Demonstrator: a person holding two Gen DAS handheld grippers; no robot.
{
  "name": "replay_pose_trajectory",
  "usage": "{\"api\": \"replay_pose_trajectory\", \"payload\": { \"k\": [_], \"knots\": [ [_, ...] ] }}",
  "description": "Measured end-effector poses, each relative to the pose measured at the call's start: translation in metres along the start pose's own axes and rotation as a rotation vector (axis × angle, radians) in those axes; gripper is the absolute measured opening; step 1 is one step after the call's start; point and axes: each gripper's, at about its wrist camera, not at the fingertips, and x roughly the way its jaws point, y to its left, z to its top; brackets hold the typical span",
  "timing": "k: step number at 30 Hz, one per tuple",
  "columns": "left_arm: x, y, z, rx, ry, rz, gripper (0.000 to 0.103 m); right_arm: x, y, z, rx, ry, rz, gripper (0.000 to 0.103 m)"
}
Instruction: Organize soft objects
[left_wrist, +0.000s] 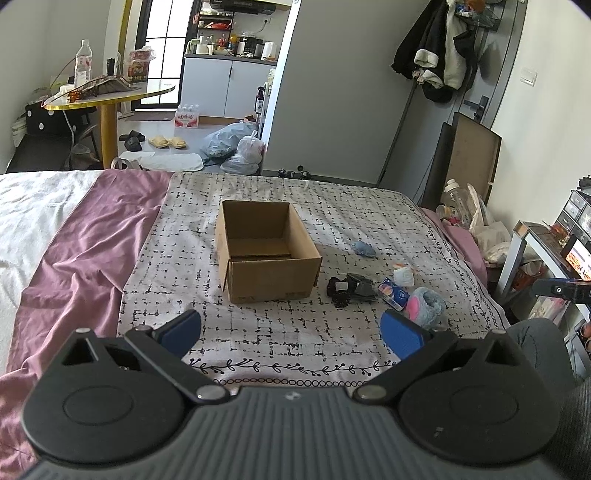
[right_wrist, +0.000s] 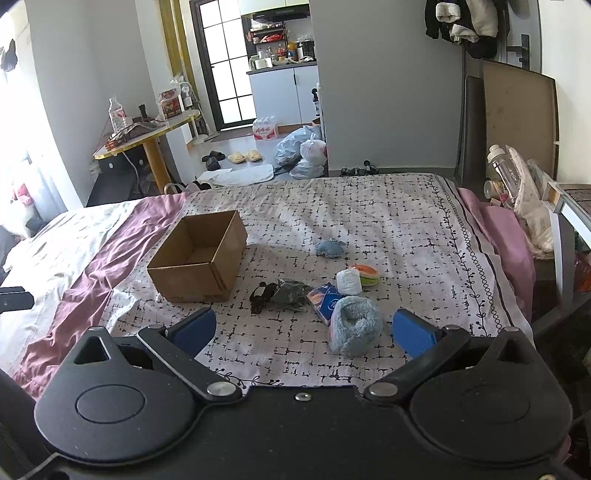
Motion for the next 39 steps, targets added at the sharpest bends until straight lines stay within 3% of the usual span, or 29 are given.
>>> {"api": "replay_pose_trajectory", "payload": {
  "k": [23,30,34,39],
  "knots": [
    [0.016,-0.001,0.012,0.026,0.03,-0.001,0.103,0.013,-0.008,0.003,0.027,0.011,0.018,0.103],
    [0.032,-0.008,0.028,0.09,0.047,-0.015,0.103,0.021,-0.016,0.002,0.036,0.003,0.021,0.103],
    [0.047,-0.014,0.041,0.114,0.042,0.033,0.103,0.027,-0.022,0.0,0.052,0.012,0.016,0.103],
    [0.068,-0.025,0.057,0.137,0.052,0.018,0.103,0.033,-0.031,0.0,0.071,0.012,0.009,0.103]
  ]
}}
